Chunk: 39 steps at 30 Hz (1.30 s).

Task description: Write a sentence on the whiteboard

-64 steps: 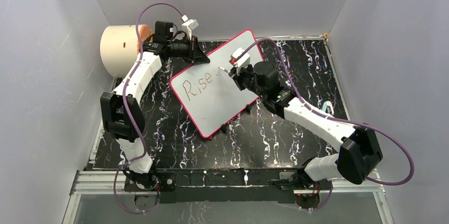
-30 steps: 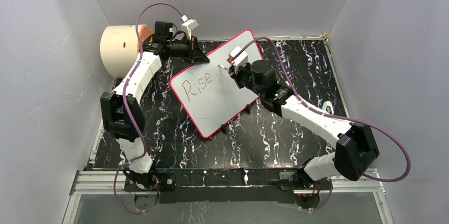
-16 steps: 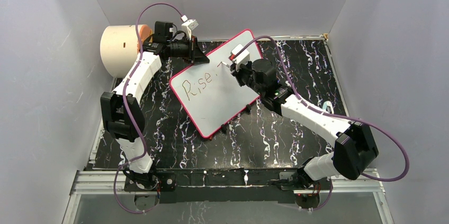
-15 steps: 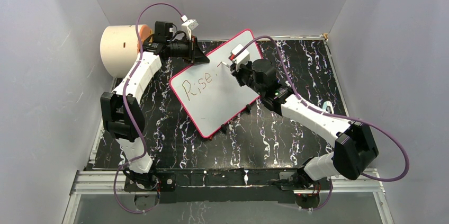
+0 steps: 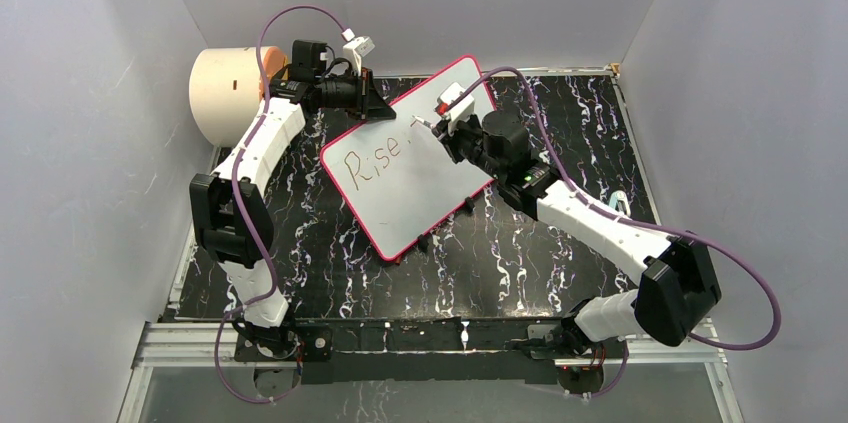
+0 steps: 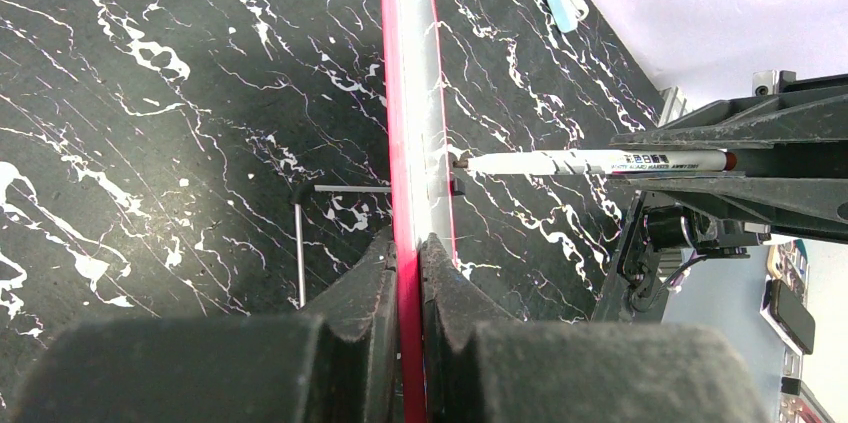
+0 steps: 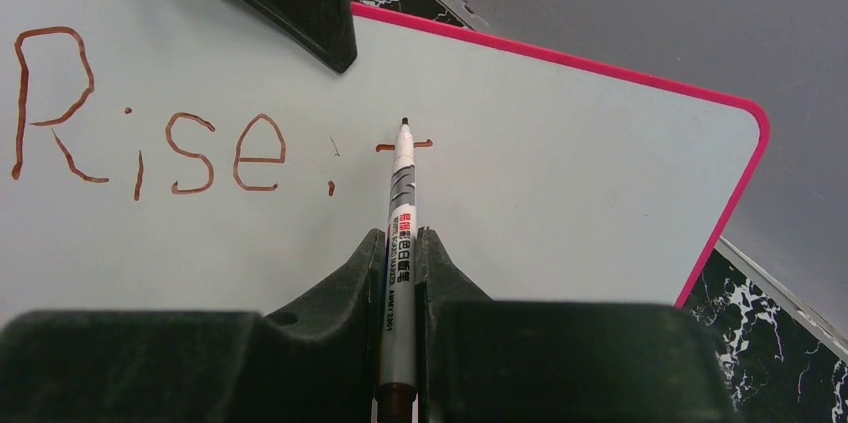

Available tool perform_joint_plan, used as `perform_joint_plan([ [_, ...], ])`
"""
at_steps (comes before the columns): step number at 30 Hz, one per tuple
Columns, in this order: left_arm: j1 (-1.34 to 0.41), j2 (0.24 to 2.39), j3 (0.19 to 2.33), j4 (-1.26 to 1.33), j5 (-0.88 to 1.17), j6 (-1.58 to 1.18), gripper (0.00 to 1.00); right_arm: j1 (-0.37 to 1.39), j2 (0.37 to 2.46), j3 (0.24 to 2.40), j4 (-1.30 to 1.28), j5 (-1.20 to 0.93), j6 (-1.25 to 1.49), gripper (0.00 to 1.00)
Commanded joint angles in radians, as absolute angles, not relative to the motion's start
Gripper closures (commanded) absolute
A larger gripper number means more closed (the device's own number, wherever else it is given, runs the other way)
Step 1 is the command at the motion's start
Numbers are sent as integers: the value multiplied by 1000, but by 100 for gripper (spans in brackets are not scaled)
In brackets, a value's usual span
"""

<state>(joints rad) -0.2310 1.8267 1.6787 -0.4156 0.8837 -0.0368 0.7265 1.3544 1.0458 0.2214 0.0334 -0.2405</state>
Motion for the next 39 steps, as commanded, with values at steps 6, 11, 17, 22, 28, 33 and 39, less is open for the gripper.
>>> perform_joint_plan([
  [6,-268,1887,1616,-639,873,58,100,722,1365,1106,281,30,-241,100],
  [11,-267,1886,1616,-640,874,58,100,721,1383,1116,281,38,-242,100],
  [17,-268,1886,1615,-640,876,58,100,720,1395,1121,282,49,-243,100],
  [22,-268,1888,1617,-640,877,60,100,719,1404,1123,265,51,-244,100],
  [28,-268,1889,1616,-640,877,58,100,720,1396,1114,227,29,-238,100],
  [33,-269,1889,1615,-640,877,58,100,719,1384,1111,185,23,-236,100],
  [39,-268,1888,1616,-640,879,58,100,719,1377,1108,151,10,-235,100],
])
